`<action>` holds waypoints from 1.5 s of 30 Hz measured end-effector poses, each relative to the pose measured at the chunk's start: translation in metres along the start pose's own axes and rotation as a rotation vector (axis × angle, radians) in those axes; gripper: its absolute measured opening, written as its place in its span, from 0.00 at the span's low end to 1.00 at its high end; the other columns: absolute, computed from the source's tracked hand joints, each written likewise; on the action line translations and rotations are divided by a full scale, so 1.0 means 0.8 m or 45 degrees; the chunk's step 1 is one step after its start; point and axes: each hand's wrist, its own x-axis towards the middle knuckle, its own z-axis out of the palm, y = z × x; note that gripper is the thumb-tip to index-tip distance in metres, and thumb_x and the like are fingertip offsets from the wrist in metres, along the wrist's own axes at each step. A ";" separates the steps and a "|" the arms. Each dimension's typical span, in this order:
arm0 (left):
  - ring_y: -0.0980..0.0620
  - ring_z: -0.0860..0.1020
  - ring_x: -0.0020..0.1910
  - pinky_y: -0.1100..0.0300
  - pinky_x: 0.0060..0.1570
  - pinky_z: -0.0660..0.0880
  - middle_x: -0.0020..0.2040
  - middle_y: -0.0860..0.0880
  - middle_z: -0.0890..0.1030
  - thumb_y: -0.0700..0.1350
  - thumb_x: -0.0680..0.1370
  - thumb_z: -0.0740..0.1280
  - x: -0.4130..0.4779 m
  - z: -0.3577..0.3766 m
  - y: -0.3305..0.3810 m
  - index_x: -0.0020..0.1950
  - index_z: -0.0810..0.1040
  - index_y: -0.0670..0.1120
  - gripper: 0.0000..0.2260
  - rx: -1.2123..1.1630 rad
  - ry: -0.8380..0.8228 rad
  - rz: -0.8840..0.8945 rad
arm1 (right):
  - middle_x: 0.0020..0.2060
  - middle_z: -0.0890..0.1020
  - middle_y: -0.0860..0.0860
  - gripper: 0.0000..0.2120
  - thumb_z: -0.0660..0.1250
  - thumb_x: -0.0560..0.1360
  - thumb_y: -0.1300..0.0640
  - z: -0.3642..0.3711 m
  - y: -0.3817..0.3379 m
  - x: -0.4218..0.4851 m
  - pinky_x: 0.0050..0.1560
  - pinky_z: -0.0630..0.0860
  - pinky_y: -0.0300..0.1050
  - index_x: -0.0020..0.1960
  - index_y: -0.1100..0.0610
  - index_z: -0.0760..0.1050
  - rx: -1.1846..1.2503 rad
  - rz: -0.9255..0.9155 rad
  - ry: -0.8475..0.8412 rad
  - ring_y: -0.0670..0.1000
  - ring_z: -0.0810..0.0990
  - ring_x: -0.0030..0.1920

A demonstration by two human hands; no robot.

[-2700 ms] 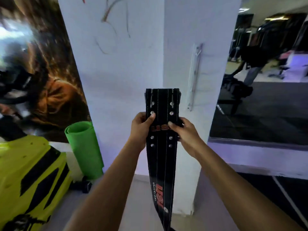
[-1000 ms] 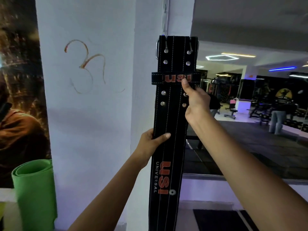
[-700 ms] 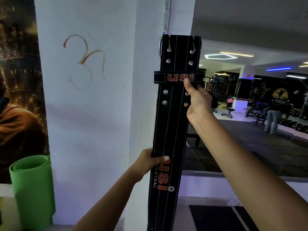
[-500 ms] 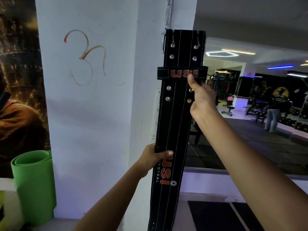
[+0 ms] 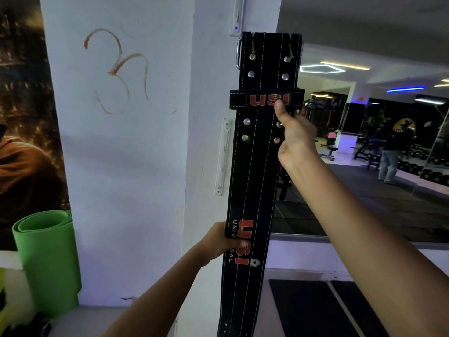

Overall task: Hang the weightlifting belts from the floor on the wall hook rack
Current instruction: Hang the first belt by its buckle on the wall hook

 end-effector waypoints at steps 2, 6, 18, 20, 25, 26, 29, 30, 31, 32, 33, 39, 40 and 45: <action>0.53 0.82 0.49 0.53 0.54 0.79 0.51 0.48 0.82 0.50 0.74 0.68 -0.005 -0.008 0.004 0.54 0.77 0.48 0.11 0.045 -0.051 -0.042 | 0.37 0.79 0.46 0.07 0.74 0.69 0.54 -0.006 0.004 0.000 0.41 0.71 0.45 0.34 0.50 0.77 -0.003 0.009 0.004 0.48 0.76 0.45; 0.50 0.80 0.54 0.58 0.50 0.77 0.55 0.49 0.81 0.65 0.74 0.57 0.013 -0.039 0.101 0.63 0.75 0.47 0.27 -0.239 0.116 0.221 | 0.36 0.78 0.46 0.05 0.74 0.68 0.55 -0.020 0.015 0.000 0.29 0.65 0.40 0.36 0.50 0.78 0.044 0.038 -0.011 0.46 0.73 0.38; 0.45 0.82 0.46 0.51 0.50 0.80 0.47 0.43 0.82 0.47 0.77 0.66 0.066 -0.040 0.236 0.54 0.77 0.39 0.12 -0.609 0.625 0.553 | 0.47 0.81 0.45 0.13 0.71 0.71 0.60 -0.057 0.045 -0.022 0.55 0.77 0.43 0.55 0.54 0.76 -0.203 -0.097 -0.276 0.47 0.80 0.52; 0.48 0.82 0.44 0.53 0.48 0.80 0.45 0.46 0.82 0.47 0.76 0.67 0.067 -0.042 0.240 0.51 0.77 0.42 0.09 -0.603 0.641 0.554 | 0.47 0.76 0.40 0.17 0.70 0.71 0.64 -0.081 0.072 -0.040 0.58 0.72 0.38 0.59 0.53 0.73 -0.304 0.043 -0.379 0.45 0.77 0.55; 0.49 0.82 0.43 0.53 0.47 0.81 0.44 0.47 0.82 0.47 0.76 0.67 0.067 -0.049 0.244 0.50 0.76 0.44 0.08 -0.587 0.645 0.583 | 0.54 0.82 0.57 0.10 0.70 0.71 0.65 -0.122 0.133 -0.063 0.62 0.75 0.53 0.49 0.55 0.76 -0.427 0.346 -0.544 0.57 0.79 0.59; 0.49 0.82 0.43 0.53 0.47 0.81 0.44 0.47 0.82 0.47 0.76 0.67 0.067 -0.049 0.246 0.50 0.76 0.43 0.08 -0.582 0.642 0.599 | 0.54 0.82 0.57 0.09 0.70 0.71 0.64 -0.120 0.131 -0.056 0.61 0.75 0.52 0.50 0.56 0.77 -0.415 0.324 -0.532 0.56 0.80 0.59; 0.49 0.82 0.42 0.55 0.45 0.81 0.44 0.46 0.82 0.46 0.77 0.66 0.066 -0.055 0.253 0.53 0.76 0.40 0.10 -0.578 0.634 0.655 | 0.50 0.82 0.49 0.07 0.68 0.72 0.60 -0.107 0.118 -0.044 0.51 0.76 0.35 0.50 0.54 0.77 -0.364 0.247 -0.582 0.45 0.80 0.54; 0.50 0.82 0.42 0.56 0.44 0.81 0.44 0.46 0.82 0.46 0.77 0.66 0.066 -0.057 0.255 0.53 0.76 0.40 0.10 -0.579 0.636 0.667 | 0.48 0.82 0.45 0.07 0.68 0.72 0.60 -0.107 0.120 -0.047 0.47 0.75 0.33 0.49 0.51 0.76 -0.380 0.255 -0.624 0.42 0.80 0.52; 0.50 0.82 0.41 0.56 0.43 0.81 0.44 0.46 0.82 0.46 0.77 0.66 0.064 -0.061 0.257 0.52 0.76 0.40 0.10 -0.577 0.643 0.672 | 0.46 0.81 0.43 0.08 0.69 0.72 0.60 -0.111 0.127 -0.052 0.47 0.74 0.33 0.48 0.49 0.75 -0.443 0.279 -0.663 0.42 0.79 0.50; 0.50 0.82 0.41 0.56 0.44 0.81 0.44 0.46 0.82 0.46 0.77 0.66 0.063 -0.064 0.258 0.53 0.76 0.40 0.11 -0.573 0.648 0.670 | 0.45 0.81 0.42 0.09 0.70 0.71 0.60 -0.120 0.141 -0.060 0.49 0.75 0.35 0.49 0.49 0.75 -0.548 0.333 -0.688 0.43 0.79 0.50; 0.50 0.82 0.42 0.55 0.45 0.81 0.44 0.46 0.82 0.47 0.77 0.66 0.063 -0.066 0.257 0.54 0.76 0.40 0.12 -0.567 0.652 0.665 | 0.47 0.81 0.44 0.11 0.71 0.70 0.59 -0.132 0.158 -0.068 0.53 0.77 0.41 0.51 0.50 0.75 -0.671 0.406 -0.718 0.45 0.80 0.51; 0.47 0.82 0.46 0.51 0.50 0.80 0.47 0.44 0.82 0.48 0.76 0.67 0.061 -0.076 0.254 0.56 0.76 0.38 0.15 -0.585 0.688 0.636 | 0.52 0.83 0.55 0.13 0.72 0.70 0.55 -0.137 0.173 -0.068 0.55 0.80 0.55 0.54 0.56 0.77 -0.818 0.452 -0.736 0.53 0.83 0.52; 0.47 0.82 0.46 0.50 0.50 0.80 0.46 0.44 0.82 0.48 0.76 0.67 0.060 -0.077 0.254 0.56 0.76 0.38 0.15 -0.583 0.690 0.637 | 0.53 0.83 0.55 0.13 0.71 0.70 0.54 -0.129 0.166 -0.061 0.58 0.78 0.56 0.53 0.55 0.77 -0.737 0.426 -0.692 0.54 0.82 0.53; 0.48 0.82 0.44 0.51 0.50 0.80 0.44 0.46 0.82 0.46 0.76 0.67 0.057 -0.079 0.256 0.50 0.77 0.42 0.08 -0.594 0.694 0.645 | 0.58 0.81 0.58 0.20 0.74 0.67 0.57 -0.135 0.179 -0.072 0.65 0.73 0.56 0.58 0.57 0.76 -0.710 0.449 -0.655 0.55 0.80 0.59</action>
